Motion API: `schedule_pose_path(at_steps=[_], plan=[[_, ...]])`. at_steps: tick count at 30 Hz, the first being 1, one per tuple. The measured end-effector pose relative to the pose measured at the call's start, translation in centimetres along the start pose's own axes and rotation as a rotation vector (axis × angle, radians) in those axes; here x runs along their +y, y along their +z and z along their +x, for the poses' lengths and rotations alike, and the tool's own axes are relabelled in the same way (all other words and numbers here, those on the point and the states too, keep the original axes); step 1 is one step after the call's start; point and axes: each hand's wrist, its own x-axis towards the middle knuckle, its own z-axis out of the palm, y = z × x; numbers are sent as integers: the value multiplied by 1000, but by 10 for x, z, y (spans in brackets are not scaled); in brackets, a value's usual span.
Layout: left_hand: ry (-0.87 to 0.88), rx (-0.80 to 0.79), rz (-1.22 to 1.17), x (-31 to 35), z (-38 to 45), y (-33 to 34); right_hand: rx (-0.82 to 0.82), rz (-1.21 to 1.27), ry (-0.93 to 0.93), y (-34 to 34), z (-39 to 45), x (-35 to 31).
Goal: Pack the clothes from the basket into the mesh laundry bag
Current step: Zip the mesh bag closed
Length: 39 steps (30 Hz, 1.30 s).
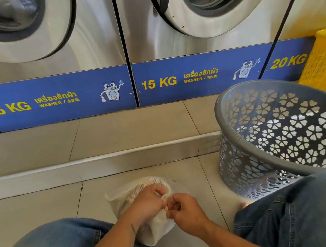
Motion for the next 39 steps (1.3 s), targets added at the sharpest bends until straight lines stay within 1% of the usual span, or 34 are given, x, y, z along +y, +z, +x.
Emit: schedule_pose_path(at_steps=[7,14,17,21,25,28,32,36,39], plan=[[4,36,-5,-3,2,4,-39,-111,5,5,-3,-1],[-49,86,-95,-3,7,6,55,-102,0,11,-5,-1],[-46,56,-81,-6,11,4,62,-95,-1,11,-5,-3],[-34,-13,-37,-8,14,0,17,-103,-7,4,-2,-2],[-63,-27,19,-9,16,-1,-26,-164,-24,-2,1,-1],[-48,-39,42,-6,16,1,-23,-200,-29,-5,3,-1],[-51,-28,37,-4,16,2,3,-182,-26,-5,2,-2],[-77,-22,-4,-2,14,2,52,-103,-27,-1,-3,-2],[-130,-13,-46,-2,15,2,81,-63,-18,1,-7,-5]])
